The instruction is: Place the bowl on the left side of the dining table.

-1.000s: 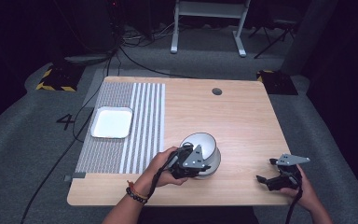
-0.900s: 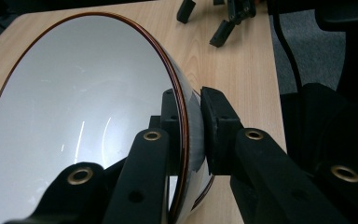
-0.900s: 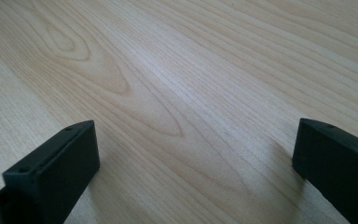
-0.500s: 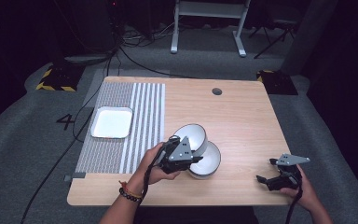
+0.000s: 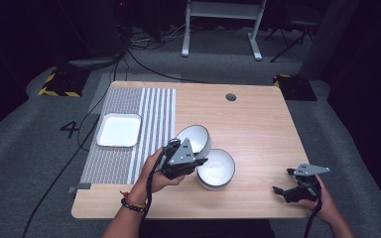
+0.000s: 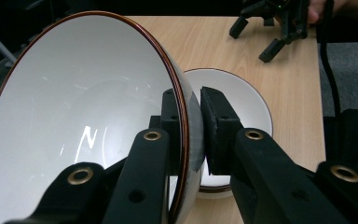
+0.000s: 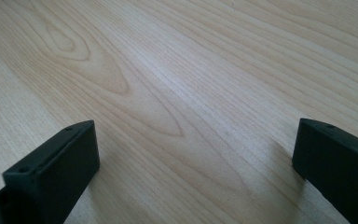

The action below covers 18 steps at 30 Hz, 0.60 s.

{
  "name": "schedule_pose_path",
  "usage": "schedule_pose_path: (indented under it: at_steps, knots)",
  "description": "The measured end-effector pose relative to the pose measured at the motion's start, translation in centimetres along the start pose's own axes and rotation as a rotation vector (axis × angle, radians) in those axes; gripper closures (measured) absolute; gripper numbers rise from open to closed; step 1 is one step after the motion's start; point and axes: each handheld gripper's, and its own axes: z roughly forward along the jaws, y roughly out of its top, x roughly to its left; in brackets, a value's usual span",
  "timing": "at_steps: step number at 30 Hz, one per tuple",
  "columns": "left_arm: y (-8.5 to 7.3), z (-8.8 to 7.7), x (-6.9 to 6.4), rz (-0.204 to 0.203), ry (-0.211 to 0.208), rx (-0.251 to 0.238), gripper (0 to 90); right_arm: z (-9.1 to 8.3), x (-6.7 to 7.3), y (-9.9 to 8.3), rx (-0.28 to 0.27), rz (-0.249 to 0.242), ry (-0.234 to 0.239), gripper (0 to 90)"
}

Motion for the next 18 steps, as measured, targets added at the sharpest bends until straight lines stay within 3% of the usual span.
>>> schedule_pose_path:
  at_steps: [7, 18]
  knots:
    - [-0.7, -0.9, 1.0, -0.041, 0.009, -0.019, 79.9, 0.0, 0.0, 0.0, 0.001, 0.002, 0.000, 0.6]
    - [-1.6, -2.0, 2.5, -0.079, 0.089, -0.017, 80.0, 0.0, 0.0, 0.0, 0.001, 0.002, 0.000, 0.6]
